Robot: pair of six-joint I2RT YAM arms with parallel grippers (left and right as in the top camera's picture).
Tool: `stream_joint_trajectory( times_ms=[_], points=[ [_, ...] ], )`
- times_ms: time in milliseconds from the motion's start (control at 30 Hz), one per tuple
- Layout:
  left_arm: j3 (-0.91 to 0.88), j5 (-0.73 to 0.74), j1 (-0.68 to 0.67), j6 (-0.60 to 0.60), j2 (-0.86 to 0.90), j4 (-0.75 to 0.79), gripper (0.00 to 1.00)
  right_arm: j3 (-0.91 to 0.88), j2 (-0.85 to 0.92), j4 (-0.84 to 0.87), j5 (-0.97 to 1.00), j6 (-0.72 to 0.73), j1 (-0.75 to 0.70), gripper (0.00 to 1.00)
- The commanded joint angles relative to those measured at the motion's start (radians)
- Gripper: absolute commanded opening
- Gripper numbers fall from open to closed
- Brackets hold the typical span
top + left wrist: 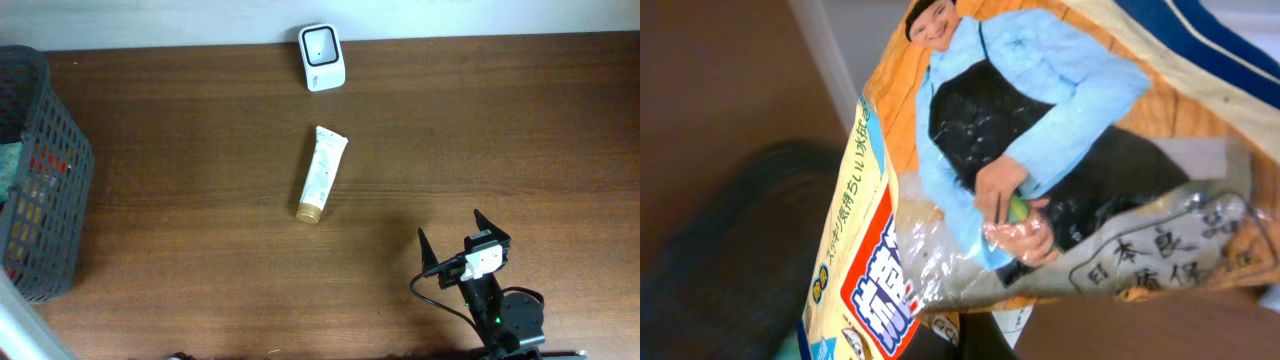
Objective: Scan the item barcode
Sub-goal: 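Place the printed snack bag beside the white tube with the left gripper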
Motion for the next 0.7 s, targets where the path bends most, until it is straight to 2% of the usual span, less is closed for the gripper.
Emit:
stream_joint_trajectory(
  times_ms=[0, 100, 167, 267, 400, 500, 533, 567, 633, 667],
  points=[
    [0.016, 0.043, -0.258, -0.008, -0.08, -0.132, 0.0, -0.009, -0.004, 0.0, -0.005, 0.0, -0.006, 0.99],
    [-0.047, 0.043, -0.461, 0.019, -0.045, -0.303, 0.0, -0.009, -0.004, 0.0, -0.005, 0.0, -0.006, 0.99],
    [-0.157, 0.024, -0.562, 0.021, -0.01, -0.325, 0.0, -0.009, -0.004, 0.0, -0.005, 0.0, -0.006, 0.99],
    [-0.345, -0.036, -0.655, 0.021, 0.053, -0.258, 0.0, -0.009, -0.004, 0.0, -0.005, 0.0, -0.006, 0.99],
    [-0.604, -0.043, -0.749, 0.02, 0.18, -0.063, 0.0, -0.009, -0.004, 0.0, -0.005, 0.0, -0.006, 0.99],
    [-0.649, -0.043, -0.778, 0.02, 0.252, -0.001, 0.0, -0.009, -0.004, 0.0, -0.005, 0.0, -0.006, 0.99],
    [-0.649, -0.042, -0.779, 0.02, 0.262, 0.018, 0.29, -0.009, -0.004, 0.0, -0.005, 0.0, -0.006, 0.99],
    [-0.648, -0.042, -0.779, 0.02, 0.263, 0.032, 0.49, -0.009, -0.004, 0.0, -0.005, 0.0, -0.006, 0.99],
    [-0.628, -0.042, -0.777, 0.02, 0.257, 0.039, 0.79, -0.009, -0.004, 0.0, -0.005, 0.0, -0.006, 0.99],
    [-0.592, -0.042, -0.771, 0.02, 0.255, 0.032, 1.0, -0.009, -0.004, 0.0, -0.005, 0.0, -0.006, 0.99]
  ],
)
